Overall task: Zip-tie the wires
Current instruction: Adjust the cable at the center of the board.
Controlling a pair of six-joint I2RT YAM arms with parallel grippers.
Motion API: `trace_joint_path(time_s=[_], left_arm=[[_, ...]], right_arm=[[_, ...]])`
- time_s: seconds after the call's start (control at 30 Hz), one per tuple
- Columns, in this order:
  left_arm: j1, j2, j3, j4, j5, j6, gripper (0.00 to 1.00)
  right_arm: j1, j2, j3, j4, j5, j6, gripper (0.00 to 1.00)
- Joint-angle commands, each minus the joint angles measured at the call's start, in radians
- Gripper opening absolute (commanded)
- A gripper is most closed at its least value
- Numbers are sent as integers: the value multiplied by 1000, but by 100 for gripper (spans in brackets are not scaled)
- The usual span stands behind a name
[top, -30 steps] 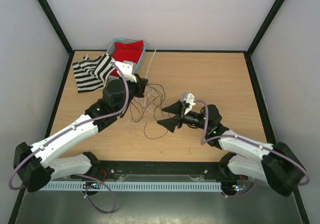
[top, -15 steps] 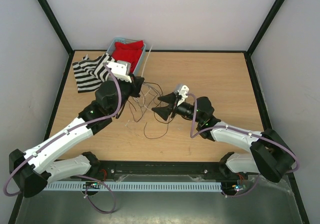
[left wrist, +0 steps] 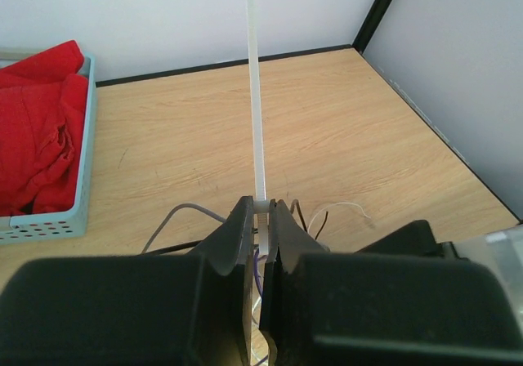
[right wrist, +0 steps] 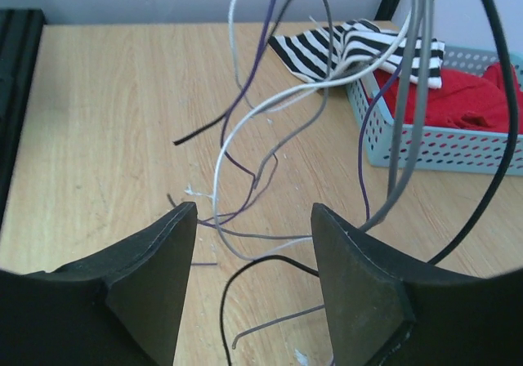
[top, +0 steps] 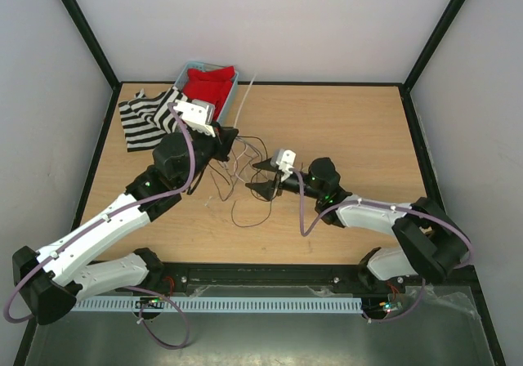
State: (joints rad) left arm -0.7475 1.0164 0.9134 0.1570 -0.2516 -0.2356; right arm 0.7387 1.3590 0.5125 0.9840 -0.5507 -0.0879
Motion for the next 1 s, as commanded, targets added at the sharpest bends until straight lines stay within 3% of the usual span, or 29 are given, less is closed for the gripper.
trace_joint_path(time_s=[0.0, 0.37, 0.77, 0.87, 0.97], left_arm=[[5, -15, 22, 21, 26, -19, 0], [4, -30, 7, 13, 39, -31, 0], [3, -26, 7, 13, 86, -80, 0], [3, -24, 10, 14, 81, -76, 0], [5, -32, 9, 8, 46, -51, 0]], right_arm=[[5, 39, 50, 61, 39, -117, 69], [5, 77, 98, 67, 120, -254, 73], [5, 219, 181, 134, 70, -219, 67], [5, 245, 187, 175, 70, -194, 56], [4, 218, 162, 177, 73, -182, 29]])
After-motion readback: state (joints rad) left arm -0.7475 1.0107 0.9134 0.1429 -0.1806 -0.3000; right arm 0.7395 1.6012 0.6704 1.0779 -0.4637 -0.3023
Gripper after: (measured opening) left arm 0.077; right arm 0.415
